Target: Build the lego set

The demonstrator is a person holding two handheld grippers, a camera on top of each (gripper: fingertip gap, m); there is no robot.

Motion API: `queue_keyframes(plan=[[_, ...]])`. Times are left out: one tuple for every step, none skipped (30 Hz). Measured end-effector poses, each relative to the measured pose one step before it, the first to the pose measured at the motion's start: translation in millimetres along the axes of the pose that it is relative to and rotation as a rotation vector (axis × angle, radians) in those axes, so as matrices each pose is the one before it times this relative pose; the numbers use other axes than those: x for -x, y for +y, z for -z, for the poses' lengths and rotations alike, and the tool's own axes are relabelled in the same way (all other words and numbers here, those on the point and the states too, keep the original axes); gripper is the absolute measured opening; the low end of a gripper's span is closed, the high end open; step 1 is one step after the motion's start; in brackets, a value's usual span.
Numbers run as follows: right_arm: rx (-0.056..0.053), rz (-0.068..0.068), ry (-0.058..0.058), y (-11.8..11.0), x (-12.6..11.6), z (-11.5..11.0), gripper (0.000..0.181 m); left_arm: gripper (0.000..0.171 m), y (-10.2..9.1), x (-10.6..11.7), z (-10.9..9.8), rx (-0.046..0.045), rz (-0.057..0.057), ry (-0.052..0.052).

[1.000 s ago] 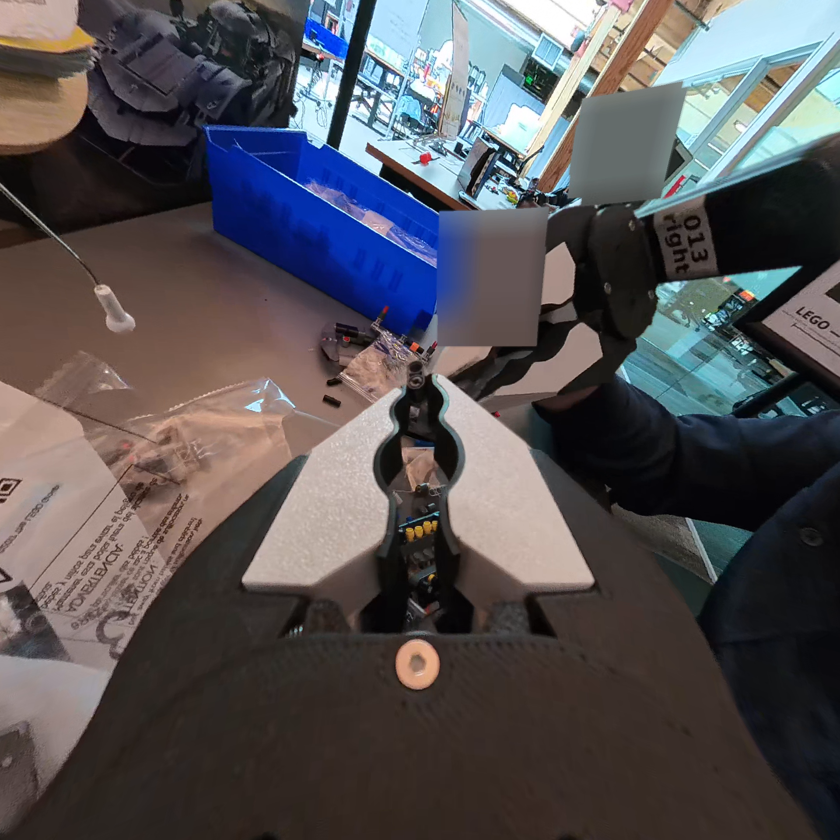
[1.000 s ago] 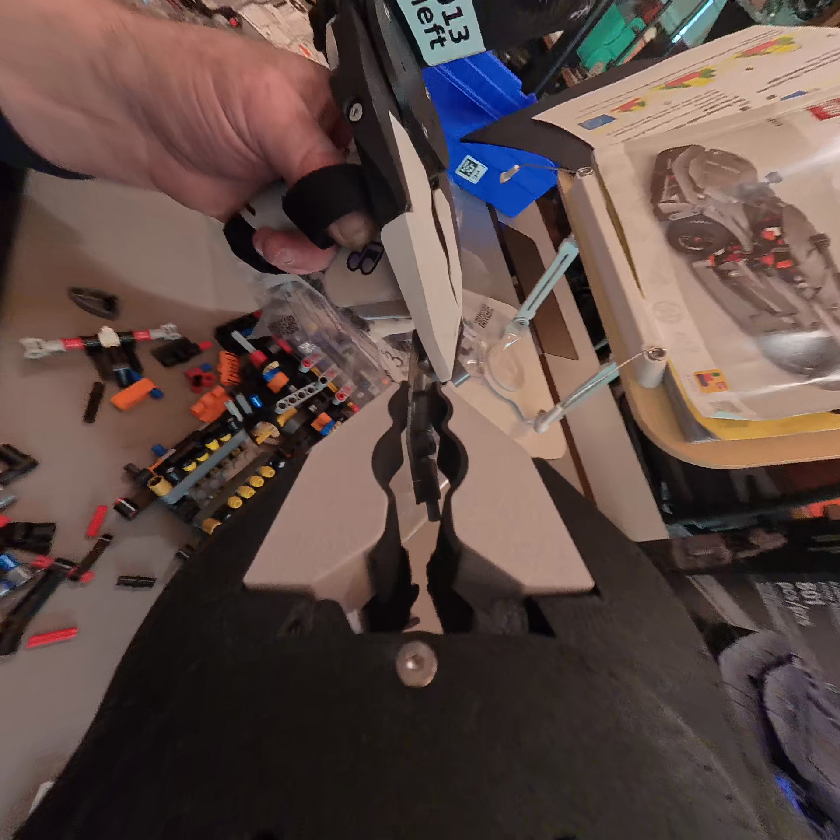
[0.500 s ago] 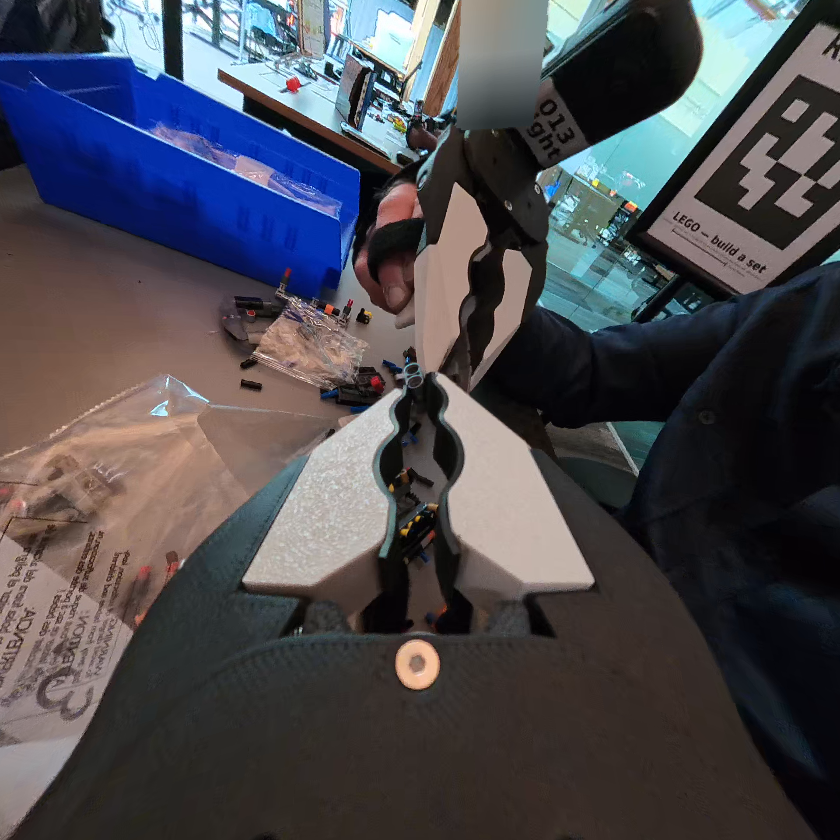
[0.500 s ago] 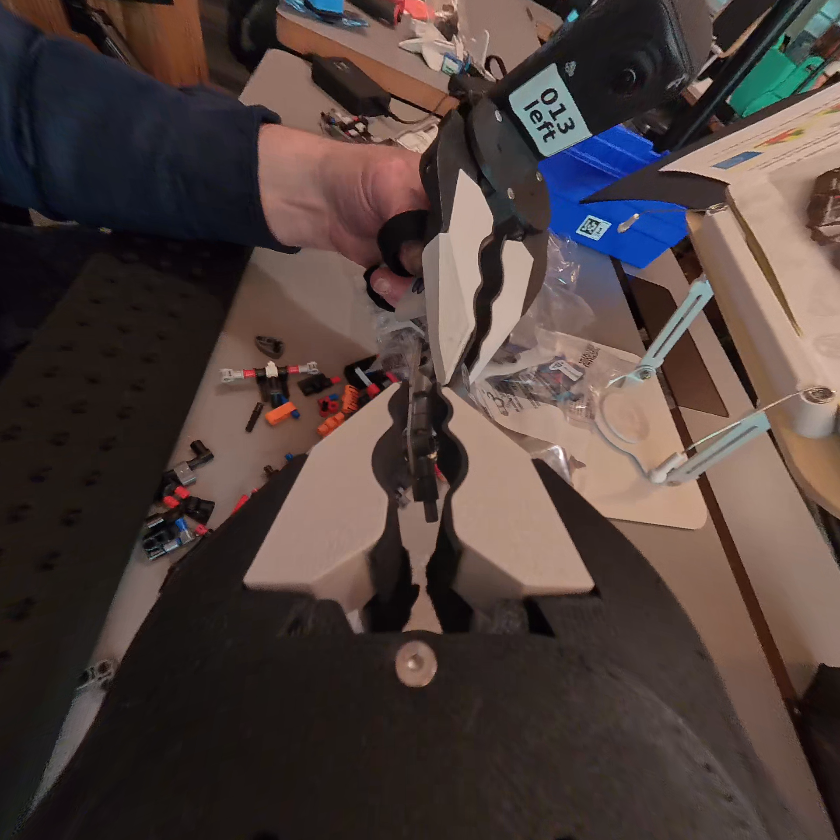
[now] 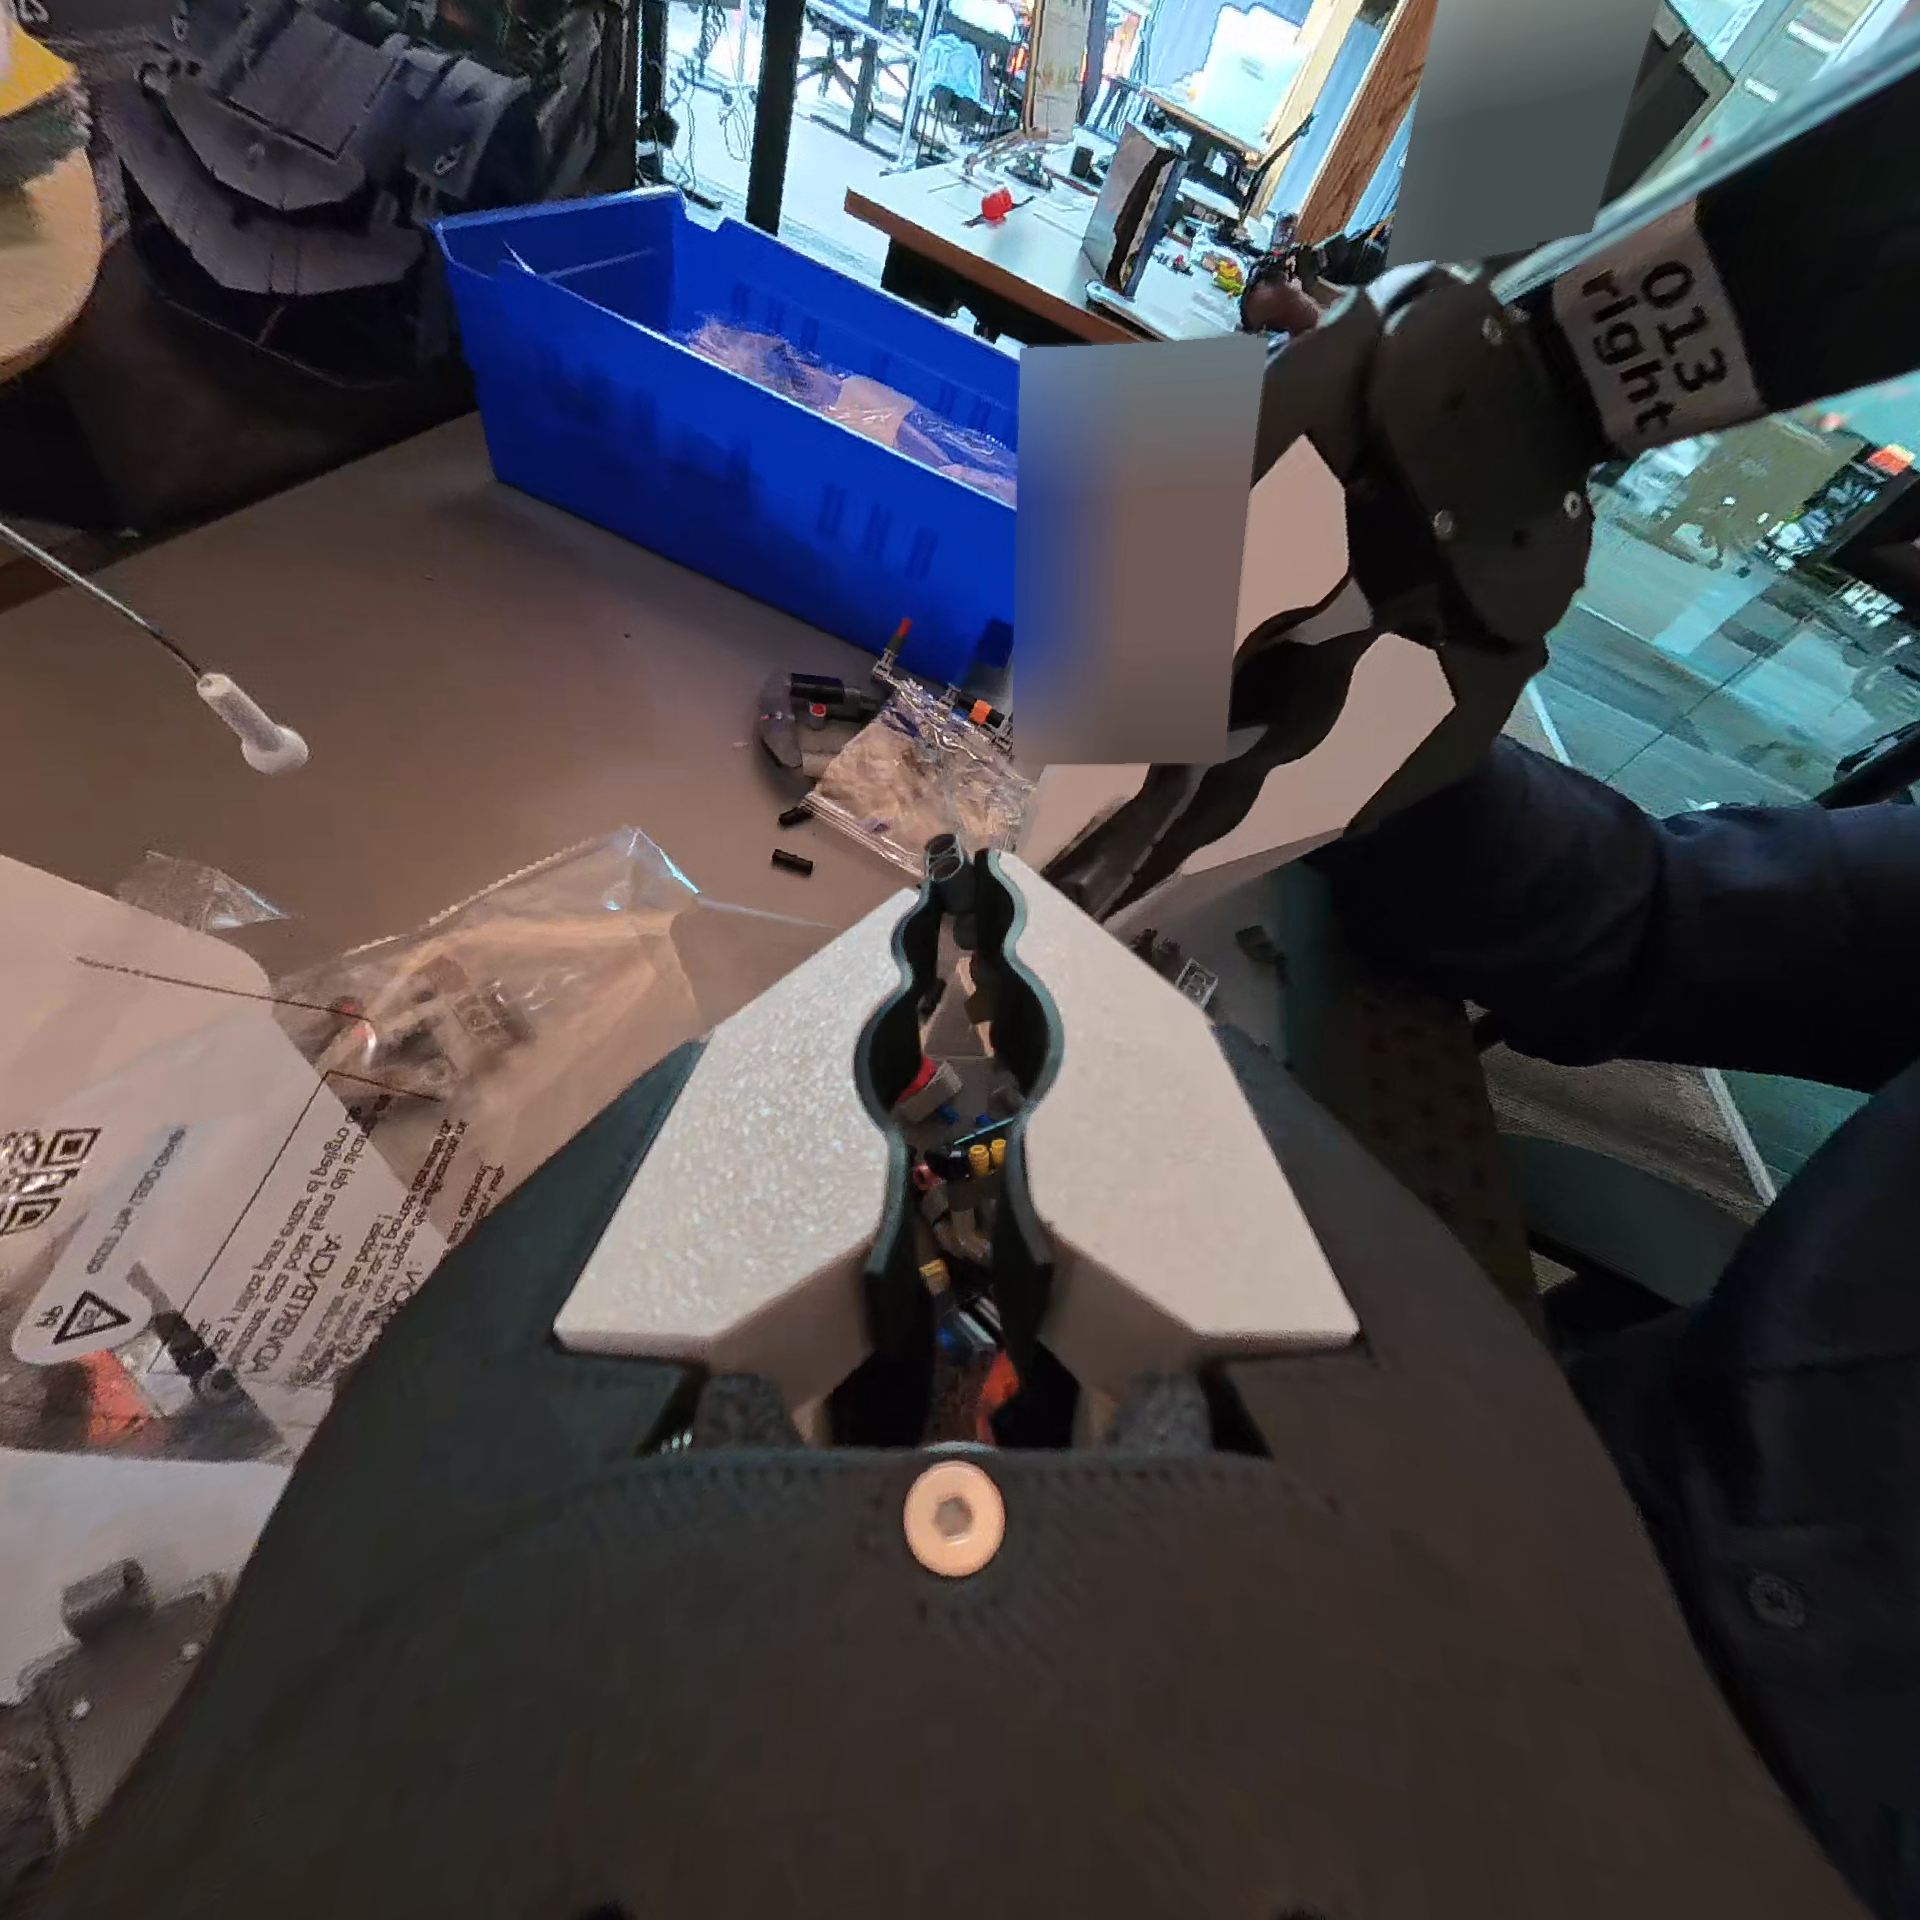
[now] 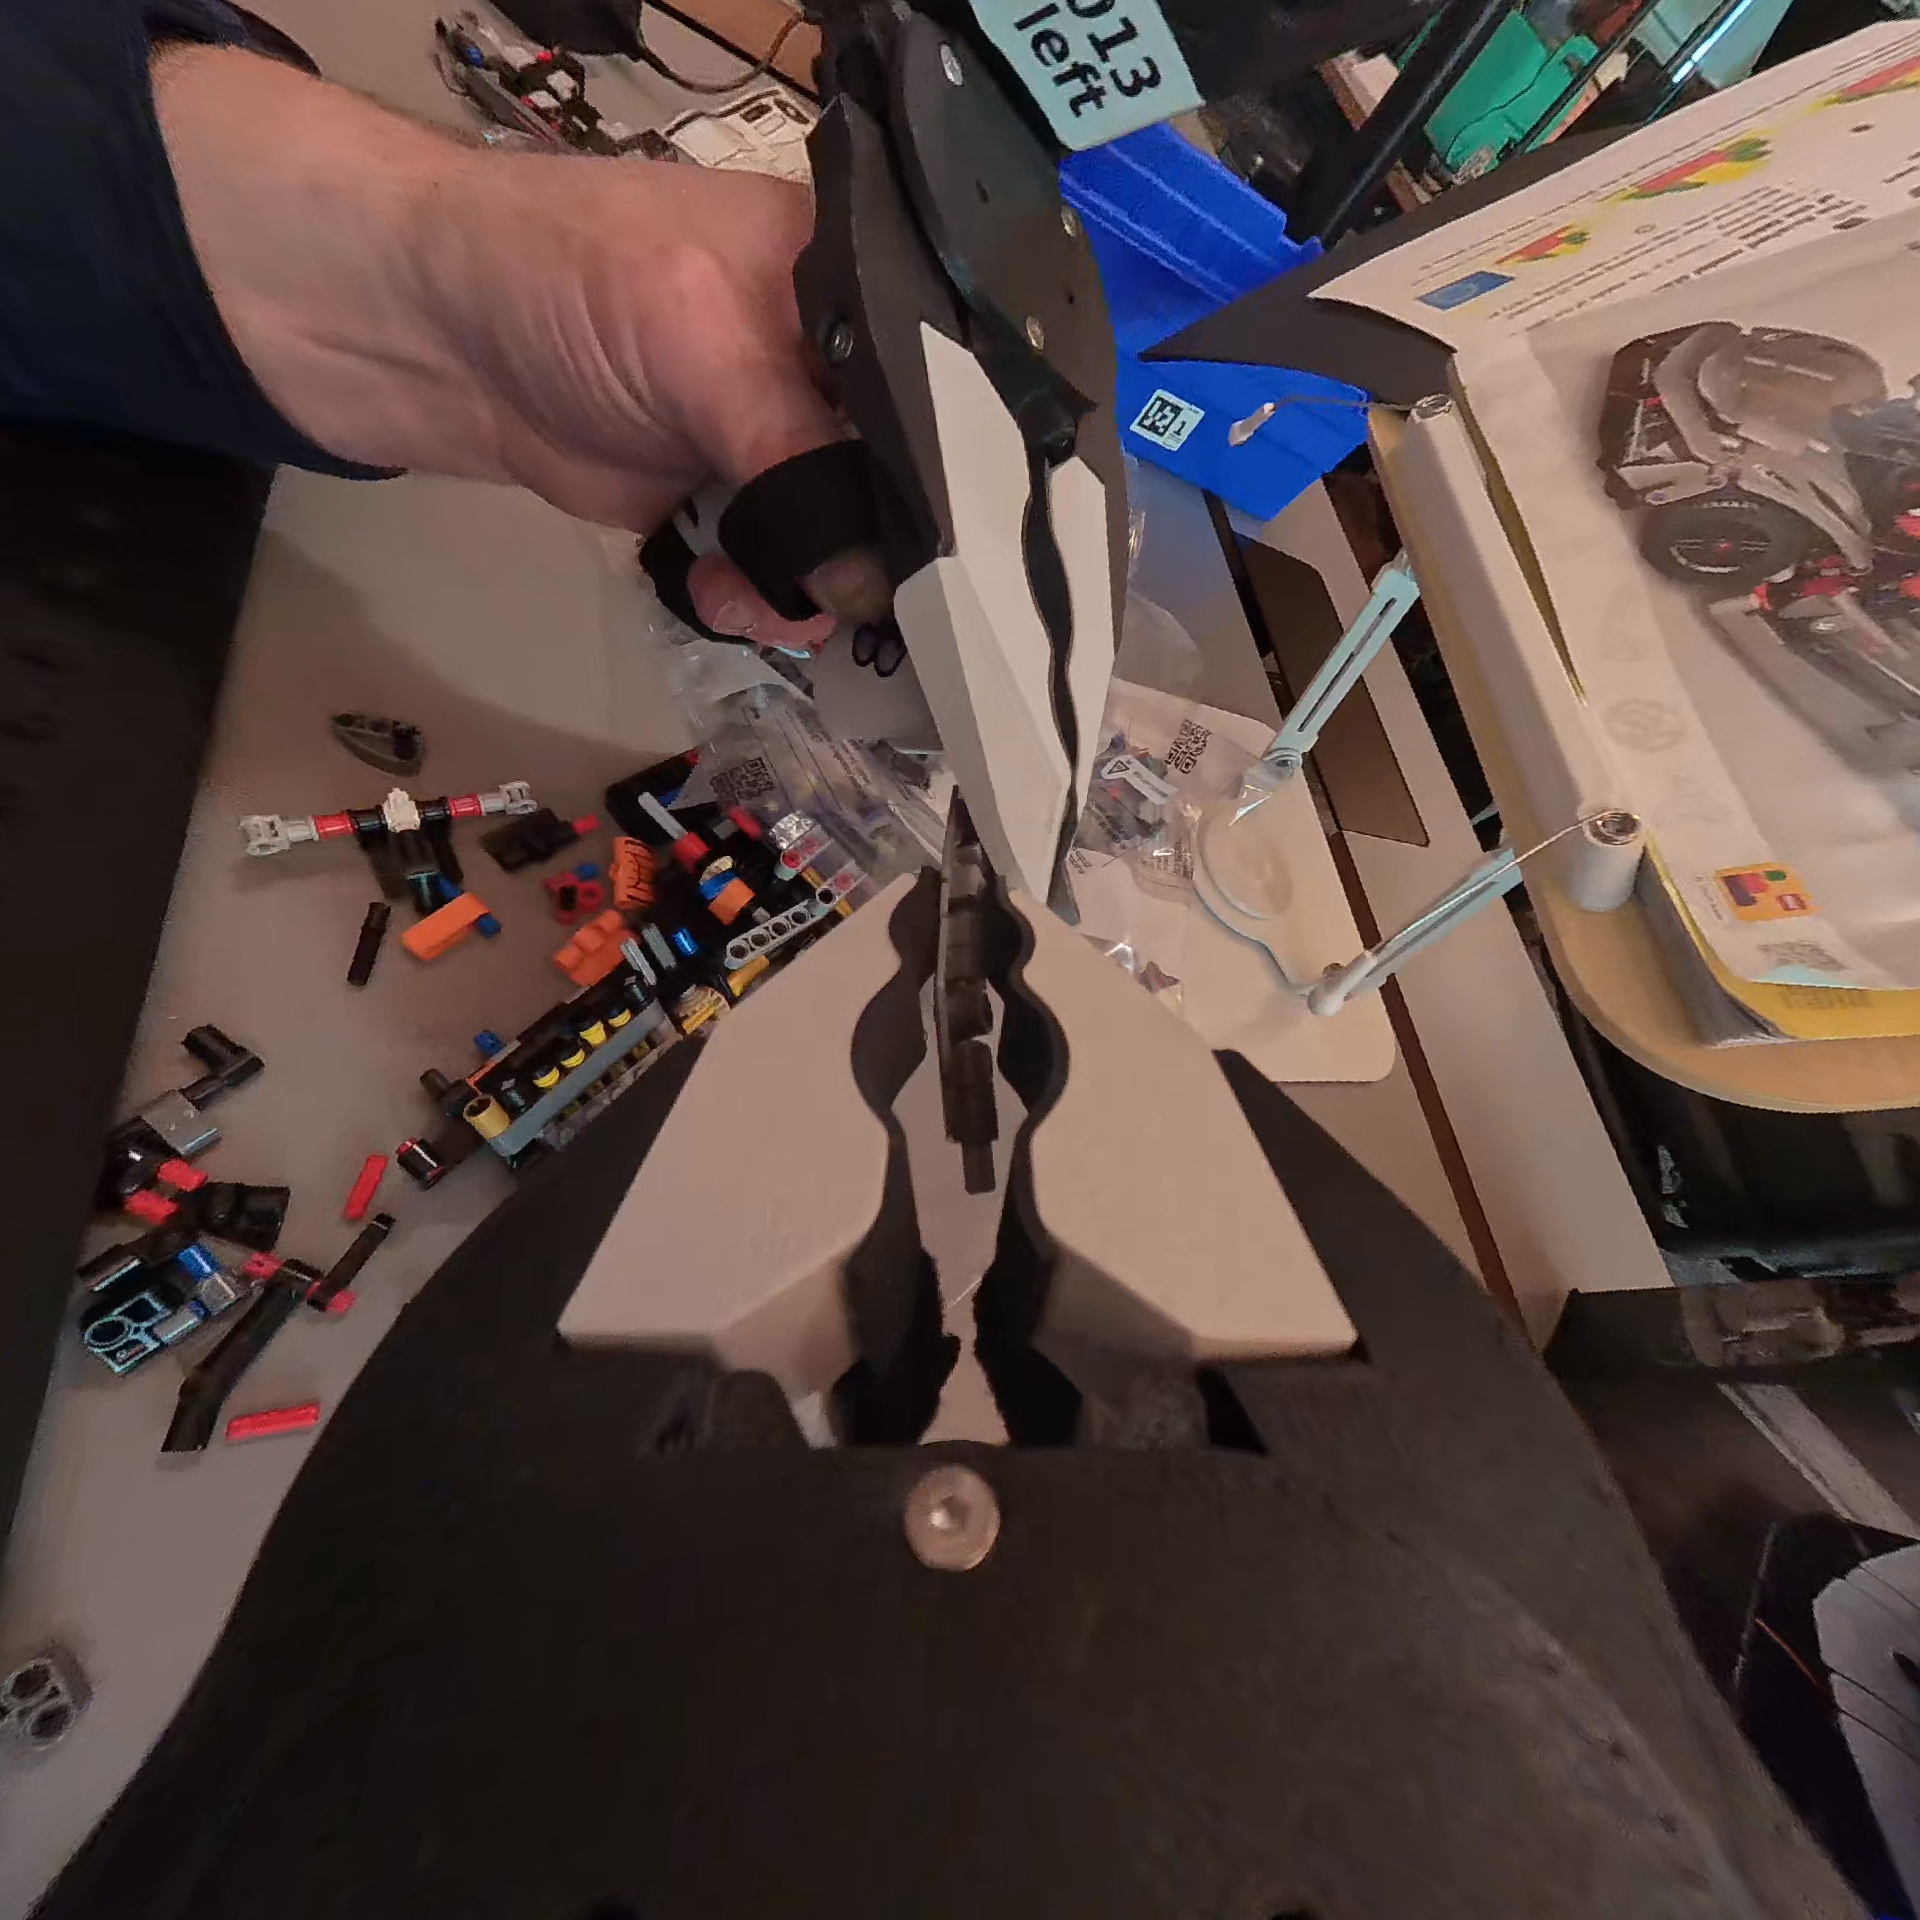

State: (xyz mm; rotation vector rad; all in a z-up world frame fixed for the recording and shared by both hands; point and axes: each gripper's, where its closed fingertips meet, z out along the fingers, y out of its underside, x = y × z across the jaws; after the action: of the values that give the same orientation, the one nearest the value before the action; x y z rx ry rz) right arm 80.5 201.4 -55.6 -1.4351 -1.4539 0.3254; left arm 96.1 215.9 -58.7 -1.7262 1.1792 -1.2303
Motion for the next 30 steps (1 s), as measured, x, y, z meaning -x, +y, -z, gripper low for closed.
queue_keyframes(plan=[[-0.0114,-0.0179,-0.0169,-0.11,1.04,-0.75,0.004,0.003,2.23,-0.21,0.40,0.01263,-0.0151,-0.0042],[-0.0190,-0.0244,-0.0304,0.34,1.99,-0.54,0.004,0.003,0.49,-3.14,1.24,-0.00001,-0.0153,0.0195],[-0.0391,-0.0370,-0.0504,-2.32,3.40,1.32,0.005,0.003,-2.61,-9.63,3.06,-0.02410,-0.0288,0.0674],[-0.0767,-0.0401,-0.0826,-8.70,7.68,4.72,0.005,0.004,-6.98,-4.63,3.91,-0.04892,-0.0082,0.0409],[-0.1160,-0.0260,-0.1011,-17.54,13.61,6.07,0.004,0.004,-0.63,-1.61,-0.31,-0.00326,0.0057,0.0315],[-0.0866,0.0002,-0.0747,-17.67,14.47,0.54,0.003,0.003,4.22,-3.05,-4.54,0.01783,0.0116,0.0482],[0.0386,0.0375,-0.0055,0.89,5.83,-7.19,0.004,0.004,6.86,-1.02,-6.58,0.02942,0.0133,0.0326],[0.1055,0.0444,0.0384,14.03,-2.14,-8.47,0.004,0.004,4.43,1.52,-5.72,0.01437,0.0003,0.0019],[0.0560,0.0158,0.0025,10.62,1.10,-6.23,0.004,0.003,2.24,0.17,-3.92,0.01073,0.0088,0.0037],[-0.0050,-0.0080,-0.0155,3.01,1.77,-1.54,0.004,0.004,-0.37,-0.03,-1.43,0.00046,0.0028,-0.0023],[-0.0055,-0.0035,0.0022,1.66,-1.71,2.59,0.004,0.003,-2.18,0.82,0.78,-0.00880,0.0023,-0.0113],[-0.0111,-0.0017,0.0038,-0.27,-2.23,5.38,0.004,0.004,-4.49,0.78,2.83,-0.02635,-0.0021,-0.0129],[-0.0364,-0.0135,-0.0140,-3.97,0.06,6.71,0.004,0.003,-4.25,-1.41,3.43,-0.02514,0.0033,0.0056],[-0.0368,-0.0200,-0.0119,-4.04,-0.26,6.40,0.004,0.004,-4.48,0.05,3.71,-0.02761,0.0087,0.0016],[-0.0043,-0.0127,0.0090,0.53,-3.33,4.68,0.004,0.004,-4.19,1.35,3.58,-0.02897,0.0138,-0.0001],[0.0189,-0.0076,0.0200,4.47,-4.84,3.29,0.004,0.004,-2.13,-0.30,2.62,-0.01774,0.0224,0.0173],[0.0107,-0.0097,0.0208,3.99,-5.14,2.68,0.005,0.004,1.14,-1.01,1.30,0.00296,0.0295,0.0248],[-0.0066,-0.0155,0.0142,1.75,-4.52,2.55,0.005,0.004,1.45,2.09,0.78,0.00404,0.0164,-0.0020],[-0.0098,-0.0167,0.0084,0.54,-3.82,2.76,0.005,0.004,1.48,2.10,0.34,0.00514,-0.0048,-0.0124],[-0.0041,-0.0084,0.0085,0.50,-3.12,2.88,0.005,0.005,3.25,-0.07,-0.71,0.02140,-0.0097,-0.0050],[-0.0032,-0.0022,0.0127,0.14,-2.94,3.09,0.005,0.005,4.33,1.08,-1.16,0.03066,-0.0131,-0.0160],[-0.0047,-0.0028,0.0088,-0.30,-2.06,3.18,0.005,0.005,5.94,3.66,-1.91,0.03955,-0.0187,-0.0370],[-0.0011,-0.0037,0.0034,0.23,-1.10,3.01,0.005,0.005,6.94,1.88,-2.70,0.04458,-0.0230,-0.0265],[0.0020,-0.0027,0.0022,1.03,-0.83,2.57,0.005,0.006,5.63,0.00,-2.89,0.03461,-0.0132,-0.0106],[0.0015,-0.0052,-0.0013,1.52,-0.60,1.96,0.005,0.008,4.77,-1.47,-3.34,0.02960,-0.0010,0.0048],[0.0033,-0.0105,-0.0031,2.10,-0.89,1.21,0.004,0.013,4.31,-1.42,-3.63,0.02632,0.0050,0.0088],[0.0042,-0.0114,-0.0027,2.49,-1.02,0.42,0.005,0.017,4.18,0.41,-3.41,0.02481,0.0033,-0.0022],[0.0039,-0.0066,-0.0005,2.03,-1.00,-0.35,0.005,0.019,3.27,1.89,-2.91,0.02054,-0.0057,-0.0152],[0.0067,-0.0013,-0.0014,1.88,-0.23,-1.12,0.004,0.021,1.87,0.73,-1.96,0.01349,-0.0099,-0.0124],[0.0102,0.0025,0.0003,1.99,0.08,-1.17,0.004,0.023,1.22,-0.66,-1.08,0.01203,-0.0086,-0.0047]])
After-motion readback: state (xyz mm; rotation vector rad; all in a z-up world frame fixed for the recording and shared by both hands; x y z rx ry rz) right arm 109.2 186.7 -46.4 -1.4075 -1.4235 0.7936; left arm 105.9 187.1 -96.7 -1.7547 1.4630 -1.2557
